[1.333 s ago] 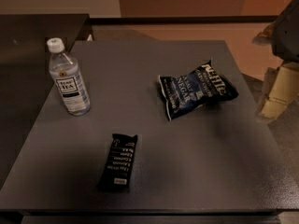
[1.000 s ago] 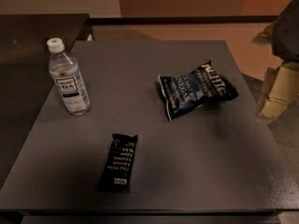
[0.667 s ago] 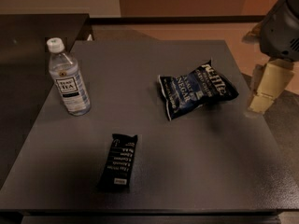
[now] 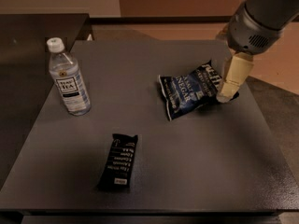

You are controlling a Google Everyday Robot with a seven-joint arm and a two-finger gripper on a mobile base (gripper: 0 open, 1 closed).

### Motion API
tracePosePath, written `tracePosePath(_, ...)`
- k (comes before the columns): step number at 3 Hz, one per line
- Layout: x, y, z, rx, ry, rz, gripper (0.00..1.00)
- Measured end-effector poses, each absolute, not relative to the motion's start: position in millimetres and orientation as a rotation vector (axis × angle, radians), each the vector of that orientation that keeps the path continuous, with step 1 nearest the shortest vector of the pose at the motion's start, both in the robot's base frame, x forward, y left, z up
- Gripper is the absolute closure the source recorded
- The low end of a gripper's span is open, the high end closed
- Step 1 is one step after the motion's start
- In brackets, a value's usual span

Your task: Move blue chip bag near blue plastic bottle

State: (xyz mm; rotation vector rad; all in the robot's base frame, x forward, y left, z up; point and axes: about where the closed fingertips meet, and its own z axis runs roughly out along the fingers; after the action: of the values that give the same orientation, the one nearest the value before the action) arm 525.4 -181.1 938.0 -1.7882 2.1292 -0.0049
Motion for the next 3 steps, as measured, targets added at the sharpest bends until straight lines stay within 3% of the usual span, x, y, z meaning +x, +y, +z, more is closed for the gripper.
tracePosePath(3,551,-171,890,-1.885,2.130,0.053,0.00)
